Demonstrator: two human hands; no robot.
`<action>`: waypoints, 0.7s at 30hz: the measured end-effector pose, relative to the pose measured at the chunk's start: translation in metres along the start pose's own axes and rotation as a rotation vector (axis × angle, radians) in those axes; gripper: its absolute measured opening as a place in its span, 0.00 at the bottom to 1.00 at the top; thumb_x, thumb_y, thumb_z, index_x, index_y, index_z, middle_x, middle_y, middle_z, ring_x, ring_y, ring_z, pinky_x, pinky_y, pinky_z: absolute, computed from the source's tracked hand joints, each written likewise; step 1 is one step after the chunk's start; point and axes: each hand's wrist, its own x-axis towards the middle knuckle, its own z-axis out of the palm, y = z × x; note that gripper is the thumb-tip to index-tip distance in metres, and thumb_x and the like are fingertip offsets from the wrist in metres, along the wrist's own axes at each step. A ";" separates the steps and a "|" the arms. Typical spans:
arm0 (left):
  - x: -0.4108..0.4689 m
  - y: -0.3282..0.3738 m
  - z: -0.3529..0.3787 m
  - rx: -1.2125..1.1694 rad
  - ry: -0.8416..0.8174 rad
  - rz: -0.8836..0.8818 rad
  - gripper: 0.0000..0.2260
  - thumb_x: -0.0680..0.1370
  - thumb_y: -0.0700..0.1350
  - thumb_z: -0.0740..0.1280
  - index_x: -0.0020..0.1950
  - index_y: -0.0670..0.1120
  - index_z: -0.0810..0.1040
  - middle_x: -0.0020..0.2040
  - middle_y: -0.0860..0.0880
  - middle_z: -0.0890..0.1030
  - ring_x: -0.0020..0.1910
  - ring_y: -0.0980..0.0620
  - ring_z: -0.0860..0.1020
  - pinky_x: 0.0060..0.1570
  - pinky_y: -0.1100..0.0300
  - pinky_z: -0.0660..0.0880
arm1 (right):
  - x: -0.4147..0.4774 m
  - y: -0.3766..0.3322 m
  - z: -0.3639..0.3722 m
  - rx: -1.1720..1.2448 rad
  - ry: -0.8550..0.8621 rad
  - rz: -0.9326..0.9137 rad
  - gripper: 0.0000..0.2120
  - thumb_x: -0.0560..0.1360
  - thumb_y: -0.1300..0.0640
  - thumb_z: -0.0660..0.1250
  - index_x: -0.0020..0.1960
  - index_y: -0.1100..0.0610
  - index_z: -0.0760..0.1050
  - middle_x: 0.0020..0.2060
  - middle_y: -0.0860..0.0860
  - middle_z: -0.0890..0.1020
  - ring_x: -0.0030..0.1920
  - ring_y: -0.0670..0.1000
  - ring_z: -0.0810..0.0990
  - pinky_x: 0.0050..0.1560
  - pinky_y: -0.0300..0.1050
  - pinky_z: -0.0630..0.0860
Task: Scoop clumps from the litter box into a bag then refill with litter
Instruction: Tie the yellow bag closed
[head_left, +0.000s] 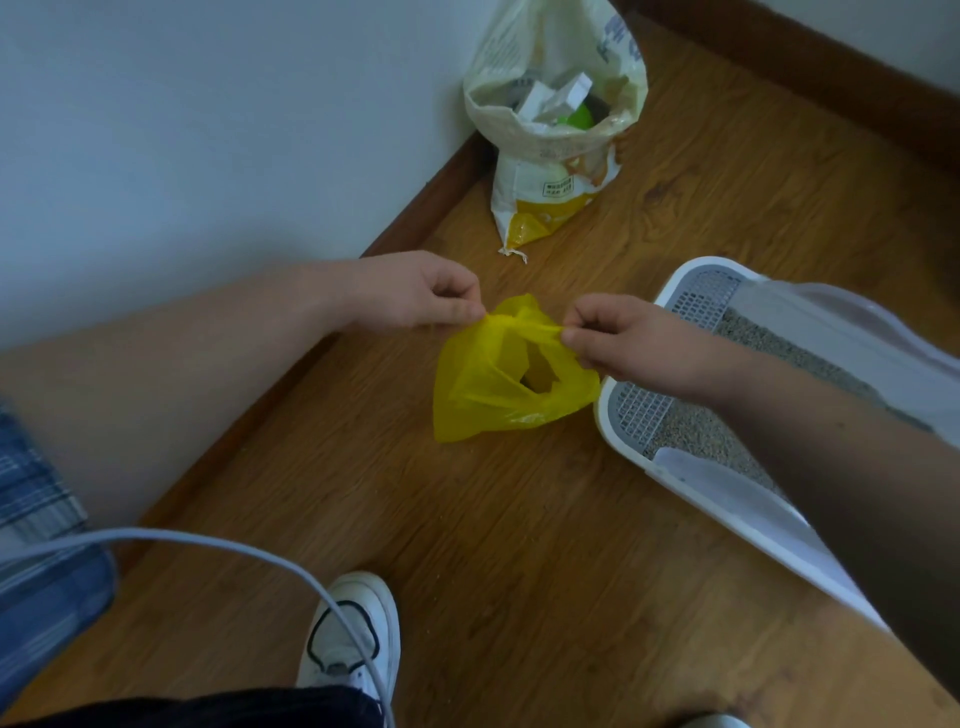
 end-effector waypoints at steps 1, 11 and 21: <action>-0.002 -0.003 -0.001 -0.021 -0.027 -0.011 0.10 0.82 0.49 0.64 0.43 0.47 0.77 0.33 0.57 0.74 0.34 0.60 0.71 0.38 0.64 0.70 | -0.001 0.002 -0.004 0.025 -0.047 0.001 0.10 0.81 0.54 0.64 0.42 0.56 0.73 0.30 0.46 0.74 0.31 0.44 0.70 0.35 0.44 0.67; -0.017 -0.029 -0.020 0.039 -0.085 -0.081 0.12 0.83 0.50 0.62 0.41 0.50 0.75 0.35 0.53 0.74 0.35 0.55 0.71 0.40 0.56 0.70 | -0.009 0.029 -0.042 -0.006 -0.350 0.123 0.12 0.80 0.56 0.65 0.38 0.51 0.74 0.32 0.49 0.75 0.34 0.47 0.73 0.38 0.43 0.71; 0.004 -0.077 0.016 0.594 0.228 -0.221 0.10 0.84 0.53 0.58 0.47 0.52 0.74 0.43 0.50 0.76 0.43 0.48 0.75 0.42 0.50 0.75 | 0.002 0.061 -0.012 -0.814 0.039 0.158 0.12 0.81 0.52 0.58 0.39 0.47 0.64 0.34 0.48 0.74 0.34 0.48 0.74 0.32 0.45 0.67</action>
